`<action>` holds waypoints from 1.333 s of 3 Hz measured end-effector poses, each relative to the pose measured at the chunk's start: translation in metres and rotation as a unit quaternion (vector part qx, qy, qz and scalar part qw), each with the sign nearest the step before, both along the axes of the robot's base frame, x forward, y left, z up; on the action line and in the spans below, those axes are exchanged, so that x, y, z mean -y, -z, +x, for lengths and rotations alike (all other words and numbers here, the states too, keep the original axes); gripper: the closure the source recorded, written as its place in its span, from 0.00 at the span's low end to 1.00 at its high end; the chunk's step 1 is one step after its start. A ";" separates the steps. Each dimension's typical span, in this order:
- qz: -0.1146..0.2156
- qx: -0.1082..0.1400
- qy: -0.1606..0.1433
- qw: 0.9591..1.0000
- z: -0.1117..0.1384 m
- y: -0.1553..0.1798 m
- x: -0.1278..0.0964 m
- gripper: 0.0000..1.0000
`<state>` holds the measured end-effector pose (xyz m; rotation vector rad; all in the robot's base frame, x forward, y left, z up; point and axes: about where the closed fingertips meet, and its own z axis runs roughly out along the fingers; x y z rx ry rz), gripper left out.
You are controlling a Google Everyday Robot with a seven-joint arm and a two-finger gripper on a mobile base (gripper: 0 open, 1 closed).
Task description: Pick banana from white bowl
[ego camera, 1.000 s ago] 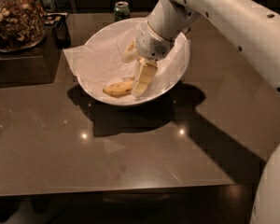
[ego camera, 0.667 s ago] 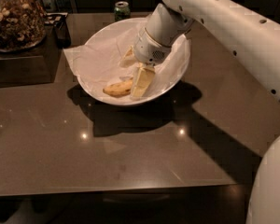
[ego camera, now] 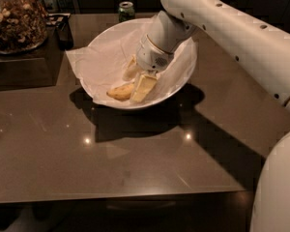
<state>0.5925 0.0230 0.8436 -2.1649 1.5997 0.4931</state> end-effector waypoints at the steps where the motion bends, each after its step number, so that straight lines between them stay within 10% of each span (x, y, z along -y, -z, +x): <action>1: 0.001 -0.004 0.000 1.000 -0.001 0.004 0.000 0.68; 2: 0.004 -0.006 0.005 1.000 -0.001 0.007 0.002 0.92; 4: 0.049 0.035 0.027 0.998 -0.005 -0.056 0.024 1.00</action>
Offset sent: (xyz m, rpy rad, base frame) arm -0.0014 -0.0098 -0.0086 0.0159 0.0169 -0.0279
